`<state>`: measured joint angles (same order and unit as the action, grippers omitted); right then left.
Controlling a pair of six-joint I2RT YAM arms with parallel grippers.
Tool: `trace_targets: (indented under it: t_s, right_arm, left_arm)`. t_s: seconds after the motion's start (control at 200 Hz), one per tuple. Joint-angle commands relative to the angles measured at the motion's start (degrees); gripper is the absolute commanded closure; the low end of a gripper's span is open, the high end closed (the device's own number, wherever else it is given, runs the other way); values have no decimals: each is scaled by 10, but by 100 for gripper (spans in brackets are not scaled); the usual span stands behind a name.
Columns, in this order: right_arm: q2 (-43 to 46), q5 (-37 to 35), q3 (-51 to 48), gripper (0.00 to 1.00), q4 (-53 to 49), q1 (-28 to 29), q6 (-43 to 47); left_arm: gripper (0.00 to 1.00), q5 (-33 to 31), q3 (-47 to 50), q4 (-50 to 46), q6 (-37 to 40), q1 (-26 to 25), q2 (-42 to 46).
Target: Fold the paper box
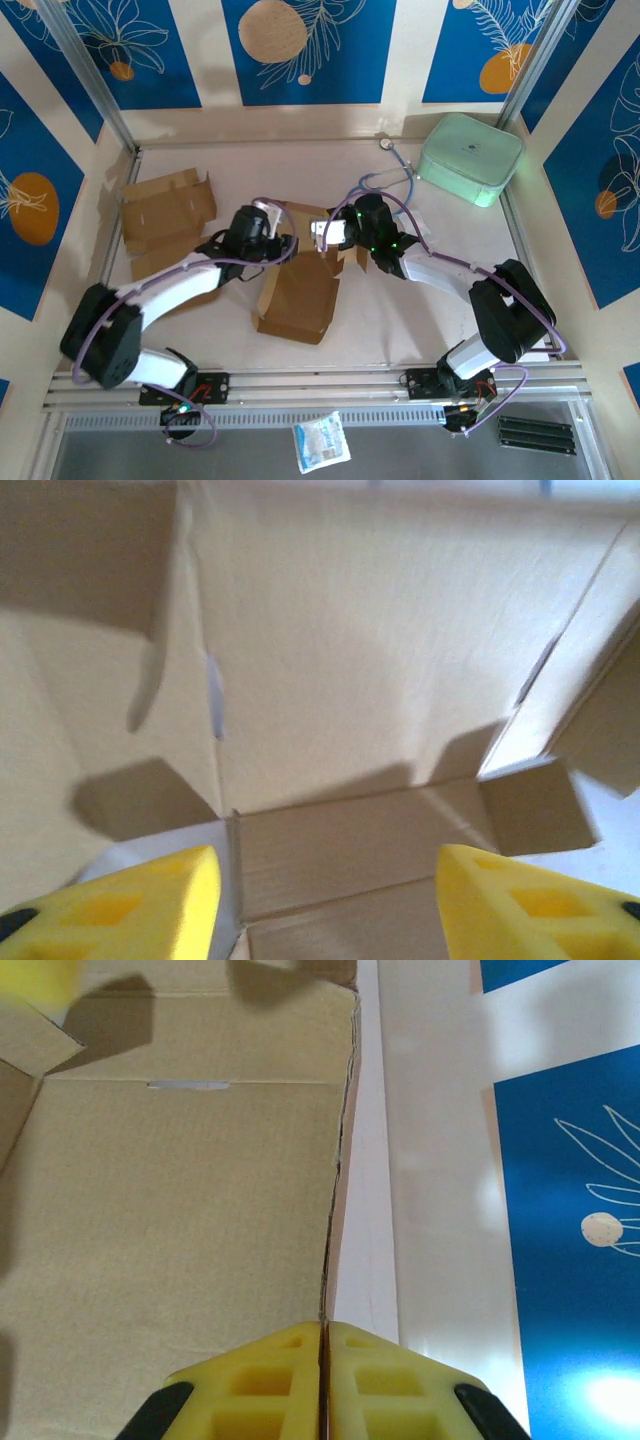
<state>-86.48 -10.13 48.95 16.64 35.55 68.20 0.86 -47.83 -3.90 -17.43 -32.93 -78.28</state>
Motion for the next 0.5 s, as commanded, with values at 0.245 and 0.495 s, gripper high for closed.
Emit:
trace_targets:
  t_s: [0.245,0.495]
  right_arm:
    - [13,9,-4,90,5,2,4]
    - [12,9,2,91,-5,6,8]
  left_arm:
    - [36,52,-217,-350,158,149,-30]
    - [36,77,-350,-423,205,166,-169]
